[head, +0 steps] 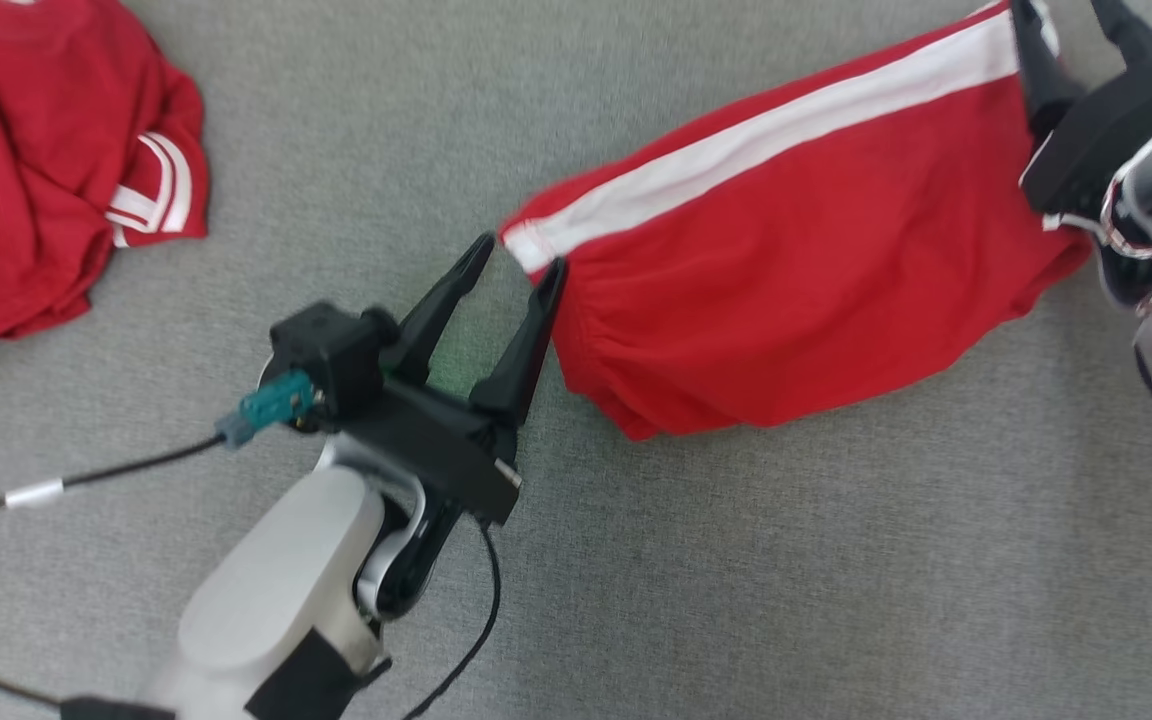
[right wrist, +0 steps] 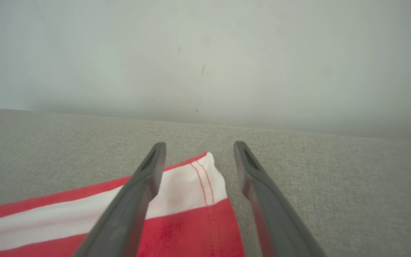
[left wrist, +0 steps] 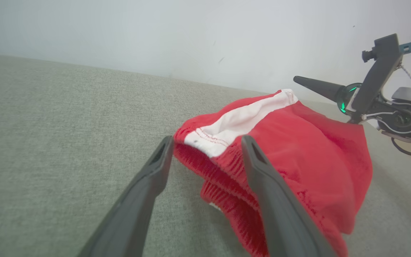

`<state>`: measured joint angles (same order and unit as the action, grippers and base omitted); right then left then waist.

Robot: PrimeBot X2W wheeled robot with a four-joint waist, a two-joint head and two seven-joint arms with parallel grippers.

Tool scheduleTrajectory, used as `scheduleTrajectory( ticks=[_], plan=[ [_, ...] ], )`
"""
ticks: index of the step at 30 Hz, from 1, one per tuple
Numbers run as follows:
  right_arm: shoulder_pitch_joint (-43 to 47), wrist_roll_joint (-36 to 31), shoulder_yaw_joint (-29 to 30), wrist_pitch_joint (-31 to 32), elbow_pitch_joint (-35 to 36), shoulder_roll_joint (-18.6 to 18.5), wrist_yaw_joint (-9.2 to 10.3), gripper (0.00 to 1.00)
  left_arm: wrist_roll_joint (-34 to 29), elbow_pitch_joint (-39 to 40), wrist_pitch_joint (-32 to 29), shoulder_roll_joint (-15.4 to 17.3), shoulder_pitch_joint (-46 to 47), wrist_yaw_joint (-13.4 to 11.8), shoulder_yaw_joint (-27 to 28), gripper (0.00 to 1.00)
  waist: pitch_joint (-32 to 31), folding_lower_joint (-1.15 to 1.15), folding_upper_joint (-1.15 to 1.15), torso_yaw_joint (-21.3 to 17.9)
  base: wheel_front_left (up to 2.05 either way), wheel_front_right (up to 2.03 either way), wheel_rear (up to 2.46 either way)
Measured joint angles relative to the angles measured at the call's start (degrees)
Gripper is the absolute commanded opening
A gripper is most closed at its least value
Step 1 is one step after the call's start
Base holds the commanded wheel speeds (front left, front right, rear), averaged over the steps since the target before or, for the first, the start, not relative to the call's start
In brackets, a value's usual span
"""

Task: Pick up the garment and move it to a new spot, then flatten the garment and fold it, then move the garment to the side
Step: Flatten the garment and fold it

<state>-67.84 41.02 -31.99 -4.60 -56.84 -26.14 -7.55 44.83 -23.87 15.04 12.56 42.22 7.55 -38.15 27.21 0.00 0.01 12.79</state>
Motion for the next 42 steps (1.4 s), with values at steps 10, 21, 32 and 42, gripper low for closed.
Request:
scheduleTrajectory(
  ticks=[10, 21, 32, 42],
  plan=[
    [8.15, 5.02, -6.84, -4.11, 1.69, -3.36, 0.0, 1.0, -10.33, 3.42, 0.0, -0.21, -10.49, -0.01, 9.16, 1.0, -6.32, -0.02, -0.01, -0.6, 0.0, 0.0, 0.0],
    [15.71, 10.26, -10.38, -5.97, -0.04, -4.55, 0.0, 1.0, -26.64, 10.49, 0.0, -5.9, -26.8, -1.48, 24.5, 1.0, -10.61, -0.02, -0.01, -1.52, 0.0, 0.0, 0.0],
    [14.5, 12.77, -11.38, -5.95, -5.34, -3.42, 0.0, 1.0, -31.11, 10.55, 0.0, -9.17, -30.17, -0.41, 28.77, 1.0, -9.27, -0.01, -0.01, 1.06, 0.0, 0.0, 0.0],
    [12.63, 15.03, -11.99, -4.57, -8.8, -1.99, 0.0, 0.0, -30.12, 10.04, 0.0, -9.58, -30.41, -0.14, 28.39, 1.0, -8.67, 0.0, -0.01, 2.56, 0.0, 0.0, 0.0]
  ],
)
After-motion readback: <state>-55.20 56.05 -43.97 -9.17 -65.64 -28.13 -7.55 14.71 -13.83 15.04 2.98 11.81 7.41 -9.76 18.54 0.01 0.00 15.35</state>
